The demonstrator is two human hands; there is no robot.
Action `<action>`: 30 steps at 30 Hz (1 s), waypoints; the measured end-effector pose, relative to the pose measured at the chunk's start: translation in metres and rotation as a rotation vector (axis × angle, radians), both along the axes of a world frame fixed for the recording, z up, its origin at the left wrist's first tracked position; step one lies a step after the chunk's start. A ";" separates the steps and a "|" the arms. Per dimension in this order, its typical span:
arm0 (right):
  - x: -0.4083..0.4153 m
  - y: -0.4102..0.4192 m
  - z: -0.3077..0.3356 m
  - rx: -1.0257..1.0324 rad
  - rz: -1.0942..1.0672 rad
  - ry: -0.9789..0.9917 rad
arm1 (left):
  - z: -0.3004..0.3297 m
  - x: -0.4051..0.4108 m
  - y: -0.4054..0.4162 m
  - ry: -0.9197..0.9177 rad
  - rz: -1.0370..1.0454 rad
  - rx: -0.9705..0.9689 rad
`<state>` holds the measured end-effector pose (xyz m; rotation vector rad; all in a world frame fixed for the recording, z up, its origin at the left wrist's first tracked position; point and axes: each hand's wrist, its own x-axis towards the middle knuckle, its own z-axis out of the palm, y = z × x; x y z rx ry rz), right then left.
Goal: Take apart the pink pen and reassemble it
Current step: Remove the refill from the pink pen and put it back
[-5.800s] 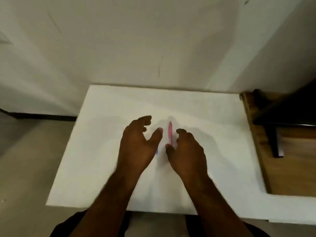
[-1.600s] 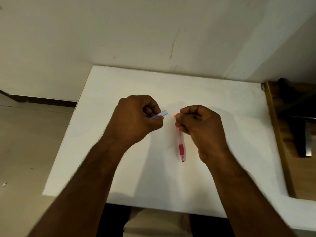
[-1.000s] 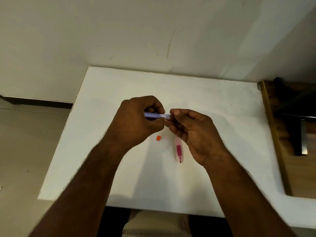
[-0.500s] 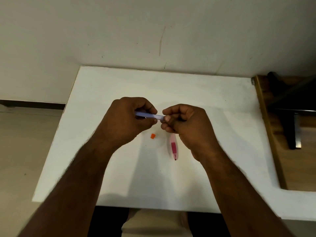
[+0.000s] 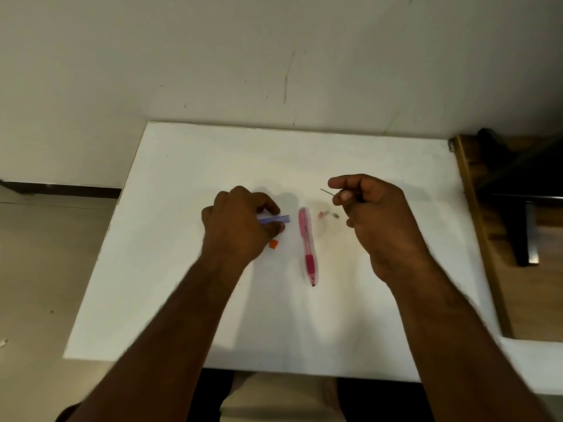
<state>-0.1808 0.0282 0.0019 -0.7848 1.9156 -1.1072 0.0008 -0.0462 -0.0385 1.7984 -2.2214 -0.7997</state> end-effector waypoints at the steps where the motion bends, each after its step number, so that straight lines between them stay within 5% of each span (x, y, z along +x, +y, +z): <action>1: 0.000 0.000 0.001 -0.002 -0.018 -0.060 | 0.001 -0.002 0.001 0.001 0.000 -0.025; 4: 0.001 -0.002 0.002 -0.016 -0.048 -0.120 | 0.011 -0.014 0.006 0.150 0.012 -0.094; 9: 0.002 0.000 0.000 -0.104 0.034 0.199 | 0.031 -0.033 0.016 0.540 0.079 0.155; 15: 0.006 0.000 -0.001 -0.164 0.110 0.318 | 0.033 -0.027 0.011 0.590 0.054 0.237; 21: 0.007 -0.001 0.005 -0.110 -0.033 -0.203 | 0.030 -0.026 0.008 0.741 0.169 0.300; 27: 0.011 -0.002 0.002 -0.079 -0.048 -0.253 | 0.027 -0.030 0.010 0.713 0.156 0.300; 30: 0.005 -0.003 0.003 -0.131 -0.143 -0.173 | 0.017 -0.031 0.013 0.367 0.136 0.132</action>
